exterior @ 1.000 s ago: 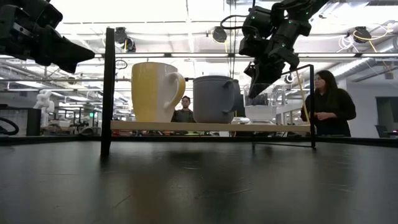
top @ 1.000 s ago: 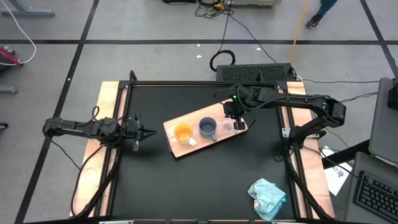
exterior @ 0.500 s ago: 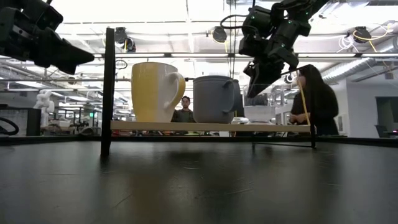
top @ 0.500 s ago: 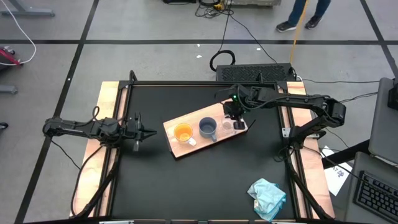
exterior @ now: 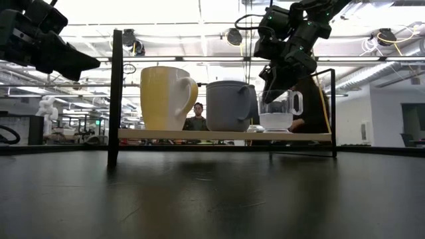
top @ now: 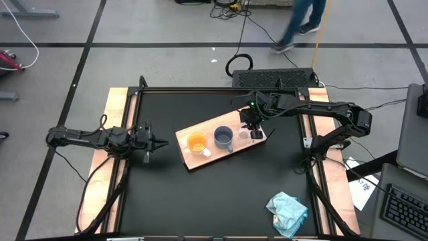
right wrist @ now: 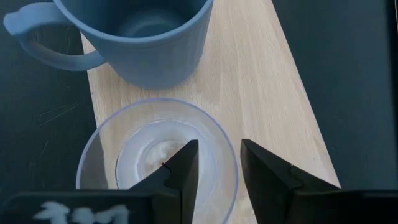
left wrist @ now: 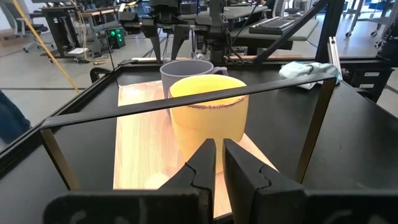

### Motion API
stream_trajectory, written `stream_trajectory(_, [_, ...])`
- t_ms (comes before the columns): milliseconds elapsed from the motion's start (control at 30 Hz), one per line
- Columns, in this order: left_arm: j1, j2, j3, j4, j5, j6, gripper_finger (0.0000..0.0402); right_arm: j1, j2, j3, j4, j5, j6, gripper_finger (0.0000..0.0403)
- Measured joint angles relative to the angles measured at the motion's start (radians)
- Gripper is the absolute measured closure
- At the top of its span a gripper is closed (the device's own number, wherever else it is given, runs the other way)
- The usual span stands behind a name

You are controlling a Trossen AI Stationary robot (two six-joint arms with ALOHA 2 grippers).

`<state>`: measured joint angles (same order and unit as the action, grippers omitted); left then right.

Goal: Stack small to large cups/mugs on shelf
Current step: Return to home position

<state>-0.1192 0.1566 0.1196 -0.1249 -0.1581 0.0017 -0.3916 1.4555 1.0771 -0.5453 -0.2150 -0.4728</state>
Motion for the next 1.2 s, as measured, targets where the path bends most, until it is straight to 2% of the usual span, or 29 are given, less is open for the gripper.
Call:
stream_trajectory(500, [0.000,0.000,0.000,-0.005,0.001,-0.007,0.0369,0.002,-0.011,0.102,-0.083,-0.001,0.016,0.0288])
stream_trajectory(767, [0.000,0.000,0.000,0.015,0.016,0.000,0.0369,0.014,-0.117,0.109,-0.066,0.000,0.059,0.0291])
stream_trajectory(900, [-0.001,0.000,0.000,0.051,0.020,0.037,0.0374,0.014,-0.207,0.109,-0.064,0.000,0.091,0.0325])
stream_trajectory(1033, [-0.001,0.000,0.001,0.079,0.020,0.102,0.0397,0.014,-0.304,0.109,-0.064,0.000,0.139,0.0387])
stream_trajectory(1200, [-0.001,0.000,0.001,0.121,0.018,0.132,0.0399,0.016,-0.412,0.109,-0.096,-0.001,0.189,0.0398])
